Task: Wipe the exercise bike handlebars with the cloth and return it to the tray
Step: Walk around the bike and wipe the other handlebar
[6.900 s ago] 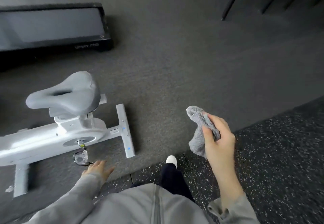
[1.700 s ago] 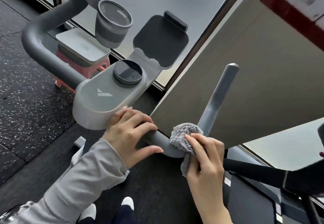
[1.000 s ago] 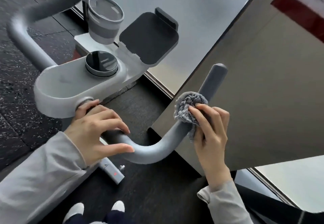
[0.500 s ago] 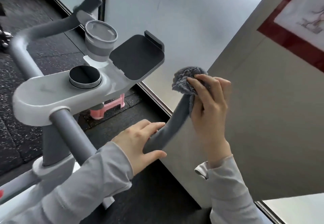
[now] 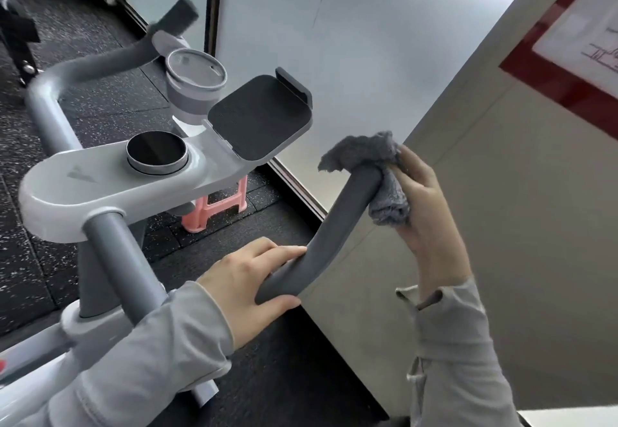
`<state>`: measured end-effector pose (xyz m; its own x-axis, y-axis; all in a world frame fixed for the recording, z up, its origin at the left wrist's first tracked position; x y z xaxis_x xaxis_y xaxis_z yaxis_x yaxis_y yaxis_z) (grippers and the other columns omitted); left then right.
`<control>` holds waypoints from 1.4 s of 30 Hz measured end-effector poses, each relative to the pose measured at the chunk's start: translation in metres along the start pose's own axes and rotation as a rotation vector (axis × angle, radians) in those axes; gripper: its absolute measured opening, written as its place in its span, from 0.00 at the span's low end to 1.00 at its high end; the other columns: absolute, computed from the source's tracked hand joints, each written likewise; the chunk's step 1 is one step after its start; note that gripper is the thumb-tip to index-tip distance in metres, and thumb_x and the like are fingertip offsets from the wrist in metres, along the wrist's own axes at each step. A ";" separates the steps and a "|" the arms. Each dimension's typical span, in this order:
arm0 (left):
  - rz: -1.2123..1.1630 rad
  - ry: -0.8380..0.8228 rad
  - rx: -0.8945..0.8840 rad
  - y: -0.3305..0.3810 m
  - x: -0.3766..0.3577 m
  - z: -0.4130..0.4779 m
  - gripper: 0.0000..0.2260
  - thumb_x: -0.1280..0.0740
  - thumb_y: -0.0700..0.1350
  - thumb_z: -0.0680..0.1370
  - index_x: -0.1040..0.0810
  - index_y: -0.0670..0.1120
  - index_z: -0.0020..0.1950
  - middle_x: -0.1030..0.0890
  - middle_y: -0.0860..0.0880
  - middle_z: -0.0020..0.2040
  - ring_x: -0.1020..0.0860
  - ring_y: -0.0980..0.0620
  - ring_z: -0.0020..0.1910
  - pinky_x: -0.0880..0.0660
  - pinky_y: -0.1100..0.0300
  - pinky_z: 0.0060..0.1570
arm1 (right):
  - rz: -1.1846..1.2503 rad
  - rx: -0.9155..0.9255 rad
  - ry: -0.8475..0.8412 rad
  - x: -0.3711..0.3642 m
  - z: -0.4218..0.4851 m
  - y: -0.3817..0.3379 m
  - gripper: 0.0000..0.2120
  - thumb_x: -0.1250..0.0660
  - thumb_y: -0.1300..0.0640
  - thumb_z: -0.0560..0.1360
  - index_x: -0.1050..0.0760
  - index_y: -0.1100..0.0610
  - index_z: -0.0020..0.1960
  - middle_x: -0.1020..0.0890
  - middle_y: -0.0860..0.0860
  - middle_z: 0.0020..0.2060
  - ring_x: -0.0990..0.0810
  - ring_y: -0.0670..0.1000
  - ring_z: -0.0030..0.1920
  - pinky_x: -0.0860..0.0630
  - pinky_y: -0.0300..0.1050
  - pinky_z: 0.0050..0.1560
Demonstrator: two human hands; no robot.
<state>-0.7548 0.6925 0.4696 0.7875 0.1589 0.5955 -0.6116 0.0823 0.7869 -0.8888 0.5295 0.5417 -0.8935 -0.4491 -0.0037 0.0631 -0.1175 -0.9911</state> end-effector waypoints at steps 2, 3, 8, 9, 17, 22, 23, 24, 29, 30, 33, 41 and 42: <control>0.007 -0.004 -0.006 0.001 0.000 -0.001 0.25 0.27 0.49 0.70 0.29 0.58 0.65 0.25 0.55 0.52 0.24 0.56 0.48 0.25 0.56 0.54 | 0.180 -0.025 0.237 0.002 -0.019 0.026 0.13 0.43 0.69 0.78 0.26 0.61 0.59 0.21 0.59 0.52 0.22 0.54 0.49 0.24 0.46 0.52; 0.013 -0.004 -0.009 0.001 -0.001 -0.001 0.25 0.28 0.49 0.70 0.30 0.58 0.66 0.25 0.55 0.52 0.24 0.56 0.48 0.25 0.56 0.54 | 0.232 -0.020 0.355 -0.001 -0.030 0.038 0.13 0.42 0.68 0.78 0.27 0.61 0.61 0.21 0.59 0.53 0.23 0.55 0.51 0.26 0.50 0.57; 0.025 0.009 -0.026 0.001 -0.001 -0.003 0.26 0.28 0.49 0.71 0.31 0.56 0.67 0.26 0.56 0.53 0.25 0.57 0.50 0.26 0.58 0.55 | 0.208 0.145 0.575 -0.022 -0.070 0.051 0.09 0.37 0.62 0.77 0.22 0.58 0.56 0.17 0.50 0.45 0.20 0.47 0.47 0.22 0.40 0.48; 0.023 0.010 -0.030 0.002 -0.001 -0.004 0.26 0.28 0.49 0.71 0.31 0.56 0.67 0.26 0.56 0.54 0.25 0.57 0.51 0.26 0.59 0.55 | 0.196 0.142 0.588 -0.021 -0.067 0.049 0.10 0.37 0.62 0.77 0.22 0.58 0.56 0.17 0.50 0.45 0.20 0.48 0.47 0.22 0.42 0.49; 0.049 0.047 -0.068 -0.001 0.008 -0.026 0.25 0.28 0.49 0.70 0.28 0.51 0.66 0.24 0.53 0.56 0.26 0.57 0.52 0.28 0.58 0.57 | 0.068 0.140 0.552 -0.019 -0.043 0.031 0.12 0.40 0.63 0.77 0.20 0.52 0.48 0.18 0.46 0.39 0.21 0.47 0.45 0.23 0.43 0.49; 0.093 0.056 -0.099 -0.010 0.020 -0.052 0.23 0.31 0.53 0.68 0.25 0.50 0.63 0.22 0.53 0.54 0.23 0.54 0.53 0.25 0.50 0.55 | 0.093 0.090 0.633 -0.037 -0.084 0.060 0.10 0.40 0.62 0.77 0.20 0.54 0.51 0.18 0.46 0.41 0.21 0.46 0.46 0.24 0.44 0.51; 0.108 0.060 -0.114 -0.010 0.023 -0.055 0.23 0.32 0.54 0.68 0.24 0.50 0.62 0.22 0.53 0.53 0.22 0.53 0.52 0.24 0.48 0.54 | 0.106 0.071 0.645 -0.041 -0.092 0.066 0.11 0.40 0.63 0.77 0.20 0.54 0.51 0.18 0.47 0.42 0.21 0.46 0.47 0.25 0.45 0.53; 0.127 0.059 -0.133 -0.012 0.026 -0.059 0.22 0.33 0.53 0.68 0.23 0.49 0.61 0.21 0.52 0.53 0.22 0.52 0.51 0.23 0.47 0.52 | 0.124 0.044 0.658 -0.048 -0.100 0.072 0.11 0.41 0.63 0.78 0.21 0.55 0.53 0.17 0.48 0.44 0.21 0.47 0.48 0.25 0.46 0.55; 0.197 0.029 -0.208 -0.025 0.043 -0.070 0.20 0.26 0.48 0.65 0.20 0.47 0.56 0.19 0.51 0.51 0.21 0.52 0.49 0.26 0.52 0.50 | 0.224 -0.112 0.731 -0.075 -0.134 0.094 0.14 0.41 0.62 0.79 0.25 0.61 0.62 0.21 0.61 0.60 0.23 0.56 0.61 0.32 0.62 0.68; 0.208 0.017 -0.227 -0.028 0.047 -0.071 0.20 0.26 0.47 0.64 0.19 0.47 0.56 0.19 0.51 0.51 0.20 0.52 0.49 0.26 0.52 0.51 | 0.244 -0.134 0.738 -0.081 -0.139 0.097 0.14 0.41 0.61 0.79 0.26 0.61 0.63 0.22 0.62 0.61 0.24 0.57 0.62 0.34 0.64 0.68; 0.229 -0.037 -0.294 -0.037 0.062 -0.068 0.22 0.25 0.48 0.62 0.19 0.46 0.55 0.18 0.49 0.50 0.20 0.49 0.49 0.25 0.47 0.53 | 0.269 -0.169 0.785 -0.100 -0.156 0.104 0.13 0.41 0.60 0.79 0.26 0.60 0.62 0.22 0.62 0.61 0.24 0.58 0.62 0.35 0.65 0.67; 0.343 -0.113 -0.406 -0.077 0.118 -0.043 0.24 0.25 0.49 0.59 0.18 0.45 0.54 0.18 0.46 0.50 0.21 0.42 0.53 0.28 0.37 0.56 | 0.272 -0.109 1.033 -0.154 -0.194 0.106 0.14 0.42 0.59 0.80 0.26 0.56 0.64 0.20 0.54 0.61 0.24 0.52 0.63 0.33 0.59 0.69; 0.355 -0.119 -0.400 -0.083 0.125 -0.039 0.24 0.26 0.49 0.59 0.18 0.46 0.54 0.18 0.47 0.51 0.22 0.42 0.54 0.29 0.36 0.57 | 0.263 -0.103 1.070 -0.163 -0.198 0.107 0.14 0.42 0.58 0.80 0.26 0.54 0.64 0.19 0.52 0.60 0.23 0.51 0.62 0.32 0.59 0.69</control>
<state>-0.6086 0.7442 0.4721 0.5162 0.1342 0.8459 -0.8044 0.4152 0.4250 -0.8246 0.7656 0.4098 -0.7835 0.5547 -0.2802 0.3148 -0.0345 -0.9485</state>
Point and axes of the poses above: each hand's wrist, its own z-axis towards the middle knuckle, its own x-axis out of the back of the hand, y = z × x, the point moved 6 cm from there along z, towards the middle knuckle
